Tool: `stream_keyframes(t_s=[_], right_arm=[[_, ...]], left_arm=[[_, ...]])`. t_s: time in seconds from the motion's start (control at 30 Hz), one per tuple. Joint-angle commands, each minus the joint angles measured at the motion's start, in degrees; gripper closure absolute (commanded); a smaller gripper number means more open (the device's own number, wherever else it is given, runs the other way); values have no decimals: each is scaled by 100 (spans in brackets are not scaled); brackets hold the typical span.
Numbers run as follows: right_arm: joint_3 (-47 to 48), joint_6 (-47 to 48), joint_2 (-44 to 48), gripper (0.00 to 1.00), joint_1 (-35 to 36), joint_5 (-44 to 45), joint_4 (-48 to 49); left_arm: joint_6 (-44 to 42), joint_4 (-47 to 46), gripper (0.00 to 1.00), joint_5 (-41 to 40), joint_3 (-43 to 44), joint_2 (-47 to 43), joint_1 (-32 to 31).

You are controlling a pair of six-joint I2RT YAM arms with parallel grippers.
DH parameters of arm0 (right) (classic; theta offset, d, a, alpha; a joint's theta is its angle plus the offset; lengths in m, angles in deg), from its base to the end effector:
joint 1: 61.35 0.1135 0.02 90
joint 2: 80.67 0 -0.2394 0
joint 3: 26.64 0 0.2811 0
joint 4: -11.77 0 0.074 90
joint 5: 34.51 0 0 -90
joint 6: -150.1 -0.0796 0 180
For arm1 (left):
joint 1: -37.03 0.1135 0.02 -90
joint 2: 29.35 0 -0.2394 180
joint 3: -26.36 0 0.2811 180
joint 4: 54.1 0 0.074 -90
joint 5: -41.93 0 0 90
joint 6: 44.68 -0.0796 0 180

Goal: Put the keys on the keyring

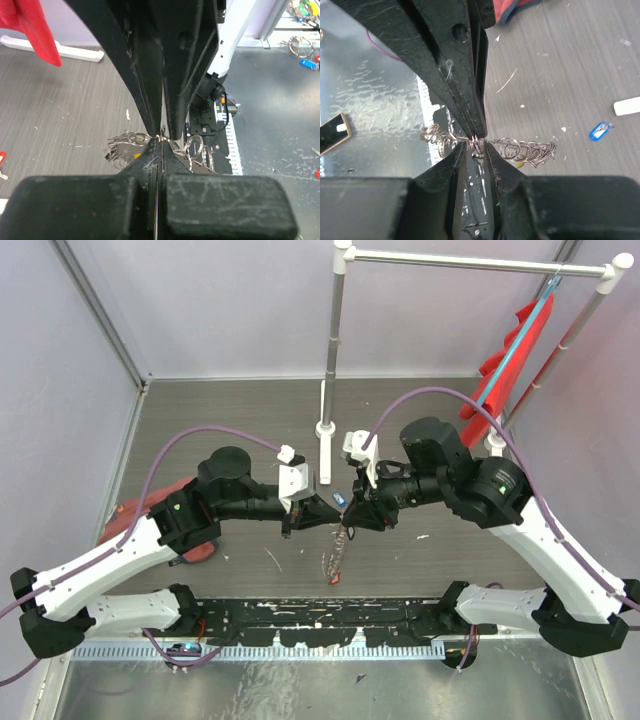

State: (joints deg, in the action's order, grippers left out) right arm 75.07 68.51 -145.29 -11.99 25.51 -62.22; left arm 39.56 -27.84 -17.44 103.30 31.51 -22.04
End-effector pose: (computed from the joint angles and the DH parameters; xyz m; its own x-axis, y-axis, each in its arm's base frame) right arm 0.1365 0.2201 0.4135 -0.2527 -0.4889 -0.8350 -0.9649 0.1915 0.1798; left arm 0.1265 -0.2900 0.3753 0.0096 0.1521 -0.9883 1.0000 -0.0032 0.0092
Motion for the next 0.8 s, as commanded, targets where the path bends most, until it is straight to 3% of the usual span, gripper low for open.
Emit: stream_keyframes(t_s=[0.0, 0.3, 0.77], right_arm=[[-159, -184, 506, 71, 21, 203, 960], [-723, -424, 1330, 67, 21, 579, 1923], [-1174, -562, 1481, 66, 21, 292, 2631]], left_arm=[[242, -651, 100, -315, -152, -345, -28], [985, -1804, 100, -521, -696, -780, -34], [1911, -3068, 100, -555, -1133, -907, -27]])
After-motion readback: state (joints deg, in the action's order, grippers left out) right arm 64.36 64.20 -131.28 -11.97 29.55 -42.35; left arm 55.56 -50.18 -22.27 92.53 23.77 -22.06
